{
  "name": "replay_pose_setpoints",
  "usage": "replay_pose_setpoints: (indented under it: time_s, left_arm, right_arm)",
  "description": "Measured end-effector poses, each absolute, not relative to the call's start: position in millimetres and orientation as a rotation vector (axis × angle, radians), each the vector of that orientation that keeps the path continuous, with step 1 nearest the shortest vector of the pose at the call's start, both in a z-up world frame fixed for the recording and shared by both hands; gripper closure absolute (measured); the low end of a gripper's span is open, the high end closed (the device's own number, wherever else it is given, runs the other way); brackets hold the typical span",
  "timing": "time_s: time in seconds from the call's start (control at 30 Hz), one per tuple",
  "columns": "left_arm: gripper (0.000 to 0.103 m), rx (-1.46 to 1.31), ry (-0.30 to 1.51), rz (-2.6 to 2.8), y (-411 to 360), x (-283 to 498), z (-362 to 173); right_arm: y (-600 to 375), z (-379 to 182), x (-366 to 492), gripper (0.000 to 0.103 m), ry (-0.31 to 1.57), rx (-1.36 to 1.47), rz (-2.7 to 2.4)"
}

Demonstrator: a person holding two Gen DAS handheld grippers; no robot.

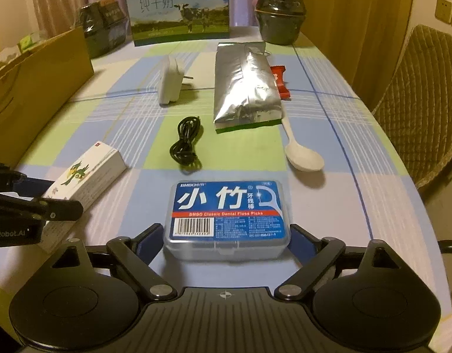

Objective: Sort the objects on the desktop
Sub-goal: 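Grasp the blue-lid floss pick case with the right tool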

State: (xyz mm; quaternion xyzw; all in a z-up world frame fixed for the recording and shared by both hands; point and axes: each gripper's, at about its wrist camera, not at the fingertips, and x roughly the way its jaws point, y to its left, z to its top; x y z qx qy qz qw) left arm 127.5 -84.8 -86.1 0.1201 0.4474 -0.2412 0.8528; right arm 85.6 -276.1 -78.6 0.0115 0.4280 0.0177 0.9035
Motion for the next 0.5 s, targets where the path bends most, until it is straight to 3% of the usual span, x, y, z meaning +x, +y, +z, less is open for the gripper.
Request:
replay_pose_setpoints:
  time_s: [0.5]
  left_arm:
    - [0.07,0.284,0.937,-0.491,-99.2,141.7,-93.1]
  right_arm:
    - [-279.1,-81.2,91.1,0.012,0.854,0.04,0.014]
